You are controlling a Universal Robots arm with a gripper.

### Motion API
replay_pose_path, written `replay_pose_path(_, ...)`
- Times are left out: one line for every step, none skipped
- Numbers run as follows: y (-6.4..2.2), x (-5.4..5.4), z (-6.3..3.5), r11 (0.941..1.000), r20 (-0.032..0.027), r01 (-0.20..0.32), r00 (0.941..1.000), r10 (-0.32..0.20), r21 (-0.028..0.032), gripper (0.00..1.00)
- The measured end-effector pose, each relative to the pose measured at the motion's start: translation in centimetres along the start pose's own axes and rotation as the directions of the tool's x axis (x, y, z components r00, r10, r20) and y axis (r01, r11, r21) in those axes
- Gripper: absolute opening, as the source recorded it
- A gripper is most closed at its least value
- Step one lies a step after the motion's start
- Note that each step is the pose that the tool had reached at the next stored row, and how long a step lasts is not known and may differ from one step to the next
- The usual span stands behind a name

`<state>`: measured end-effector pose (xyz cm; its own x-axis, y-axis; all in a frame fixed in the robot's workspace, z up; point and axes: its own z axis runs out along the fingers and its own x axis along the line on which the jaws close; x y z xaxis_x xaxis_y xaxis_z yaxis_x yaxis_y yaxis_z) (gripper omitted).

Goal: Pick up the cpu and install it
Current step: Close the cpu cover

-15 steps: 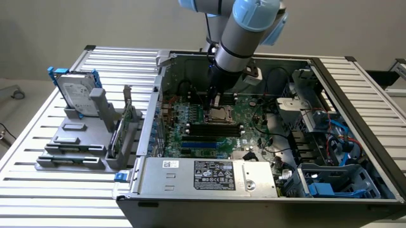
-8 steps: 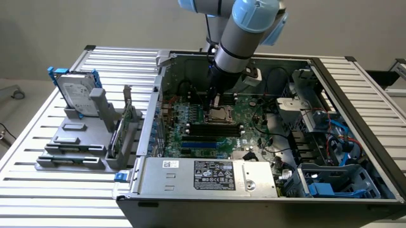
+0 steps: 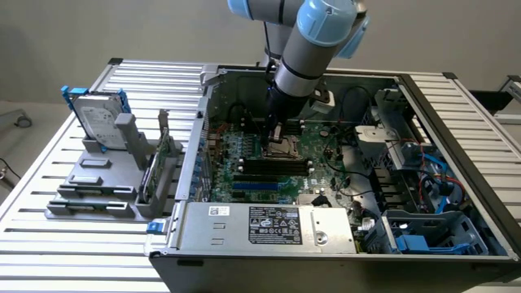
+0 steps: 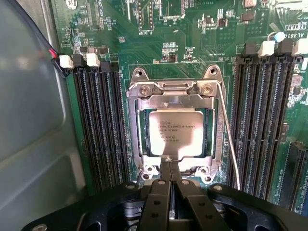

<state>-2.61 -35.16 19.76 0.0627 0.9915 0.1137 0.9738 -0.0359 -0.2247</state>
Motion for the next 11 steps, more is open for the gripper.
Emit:
replay_pose_path(0.00, -0.01, 0.01, 1.0000, 0.0000, 0.000, 1.0000, 0.000, -0.0001, 0.11)
replay_pose_path(0.00, 0.00, 0.01, 1.0000, -0.0001, -0.001, 1.0000, 0.001, -0.0002, 0.11)
replay_pose_path(0.00, 0.00, 0.01, 1.0000, -0.0005, -0.002, 1.0000, 0.002, -0.0004, 0.11)
replay_pose_path(0.00, 0.01, -0.01, 1.0000, -0.0013, -0.003, 1.0000, 0.003, -0.0007, 0.11)
replay_pose_path(-0.03, 0.03, -0.08, 1.0000, -0.0024, -0.005, 1.0000, 0.005, -0.0010, 0.11)
replay_pose_path(-0.08, 0.03, -0.16, 1.0000, -0.0027, -0.007, 1.0000, 0.007, -0.0004, 0.11)
replay_pose_path(-0.15, 0.03, -0.24, 1.0000, -0.0029, -0.008, 1.0000, 0.008, 0.0004, 0.11)
replay_pose_path(-0.23, 0.04, -0.29, 1.0000, -0.0037, -0.009, 0.9999, 0.009, 0.0014, 0.11)
replay_pose_path(-0.35, 0.04, -0.32, 0.9999, -0.0057, -0.010, 0.9999, 0.010, 0.0032, 0.11)
replay_pose_path(-0.48, 0.03, -0.36, 0.9999, -0.0096, -0.010, 0.9999, 0.010, 0.0057, 0.11)
replay_pose_path(-0.64, 0.04, -0.40, 0.9999, -0.0152, -0.010, 0.9998, 0.010, 0.0083, 0.11)
